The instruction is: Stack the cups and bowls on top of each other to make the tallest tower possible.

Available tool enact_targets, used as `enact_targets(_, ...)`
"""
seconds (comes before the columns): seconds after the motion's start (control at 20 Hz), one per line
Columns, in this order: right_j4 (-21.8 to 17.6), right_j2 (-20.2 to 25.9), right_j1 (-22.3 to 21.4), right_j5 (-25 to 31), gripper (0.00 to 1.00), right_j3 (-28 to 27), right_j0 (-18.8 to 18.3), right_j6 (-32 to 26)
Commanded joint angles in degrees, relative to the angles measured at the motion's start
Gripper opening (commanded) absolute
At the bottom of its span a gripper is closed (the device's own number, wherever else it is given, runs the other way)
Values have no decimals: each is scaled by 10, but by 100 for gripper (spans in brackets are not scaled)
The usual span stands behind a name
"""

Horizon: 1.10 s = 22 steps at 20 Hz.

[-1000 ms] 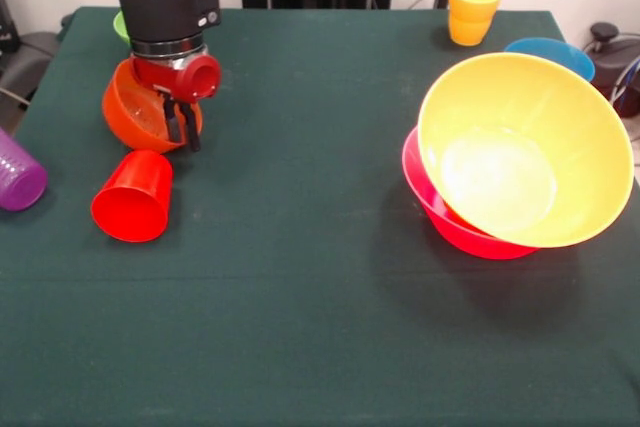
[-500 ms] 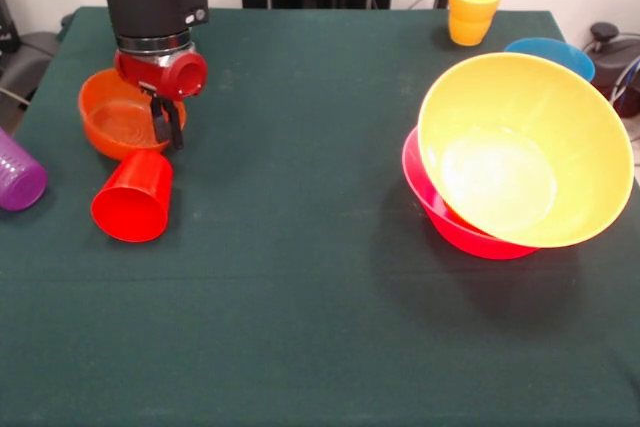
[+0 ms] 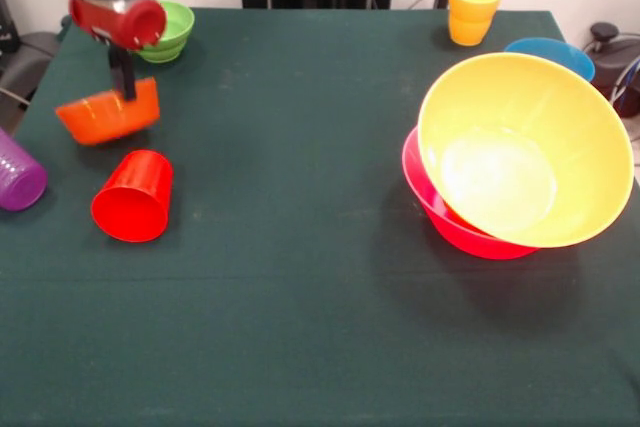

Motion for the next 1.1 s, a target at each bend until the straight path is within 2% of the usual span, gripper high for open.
enact_targets(0.05,2,39,-68,95,0,60,-11,-52)
enact_targets(0.7,23,65,-105,132,0,83,-15,-39)
enact_targets(1.1,79,98,-134,150,0,108,-16,-19)
